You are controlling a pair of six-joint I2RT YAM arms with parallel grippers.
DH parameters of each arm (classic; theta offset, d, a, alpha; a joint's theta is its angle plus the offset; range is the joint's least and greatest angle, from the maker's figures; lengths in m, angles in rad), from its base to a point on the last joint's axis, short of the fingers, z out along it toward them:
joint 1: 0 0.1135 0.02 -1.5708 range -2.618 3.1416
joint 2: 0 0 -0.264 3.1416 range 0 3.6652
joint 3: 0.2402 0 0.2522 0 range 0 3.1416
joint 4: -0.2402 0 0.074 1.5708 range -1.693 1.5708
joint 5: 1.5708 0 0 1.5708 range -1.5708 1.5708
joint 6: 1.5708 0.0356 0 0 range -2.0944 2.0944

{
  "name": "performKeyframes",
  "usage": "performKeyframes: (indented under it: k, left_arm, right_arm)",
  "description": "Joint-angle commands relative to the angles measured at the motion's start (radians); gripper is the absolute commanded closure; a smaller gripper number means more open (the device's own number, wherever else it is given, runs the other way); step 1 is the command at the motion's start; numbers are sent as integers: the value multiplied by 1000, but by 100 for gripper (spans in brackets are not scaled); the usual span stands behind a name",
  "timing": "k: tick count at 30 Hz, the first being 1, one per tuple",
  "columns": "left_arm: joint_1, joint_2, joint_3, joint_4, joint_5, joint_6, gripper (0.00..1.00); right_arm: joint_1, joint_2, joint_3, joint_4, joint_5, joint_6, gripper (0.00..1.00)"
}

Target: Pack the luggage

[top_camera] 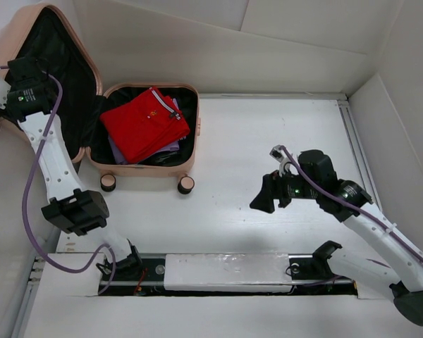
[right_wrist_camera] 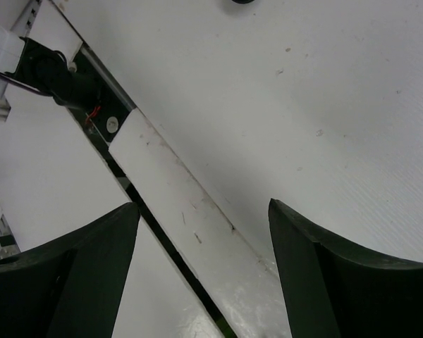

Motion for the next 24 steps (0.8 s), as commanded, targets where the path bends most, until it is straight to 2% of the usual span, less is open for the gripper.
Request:
performKeyframes:
  k: [1,3,7,8,9,11,12,13,15,18,19,20,21,22,23,24]
  left_arm:
    - [6,-14,60,37,57,1,91]
    - [6,-14,51,37,75,1,100]
    - [-150,-89,-35,84,49,-10,100]
    - [-304,-144,-126,139,-27,21,100]
    - [-399,-172,-127,140,-27,33,100]
    - [-577,-218,-248,140,-112,3,100]
    - [-747,-268,-295,155,-124,-17,100]
    - [-824,-293,-396,169,-124,-31,100]
    - [-994,-342,-463,150,-112,-88,100]
    - [-1119,-387,-582,129,-50,-190,72]
    - [-1231,-419,-607,141,-50,-203,57]
    - [-1327,-430,-624,179,-32,-174,36]
    - [-1328,-430,-624,179,-32,-174,32]
    - [-1415,-409,-603,179,-32,-160,29]
    - [-1449,-386,-567,170,-61,-160,28]
    - [-1483,-347,-456,114,-96,-160,28]
  right_arm:
    - [13,-9,45,-4,20,-17,20]
    - [13,-9,45,-4,20,-17,20]
    - [13,-9,36,5,20,-8,22]
    - [13,1,36,16,20,3,22]
    - [13,1,36,30,9,3,22]
    - [13,11,27,45,-5,14,22]
    - [13,24,27,63,-5,24,22]
    - [13,39,17,73,-14,37,22]
    - [13,66,17,83,-14,46,22]
    - [23,91,37,96,-5,58,22]
    - [23,103,37,96,11,67,22]
    - [23,113,46,105,27,67,20]
    - [23,113,46,105,37,78,20]
    - [23,113,59,105,37,78,20]
    - [23,113,59,105,53,87,20]
    - [34,113,59,96,66,87,20]
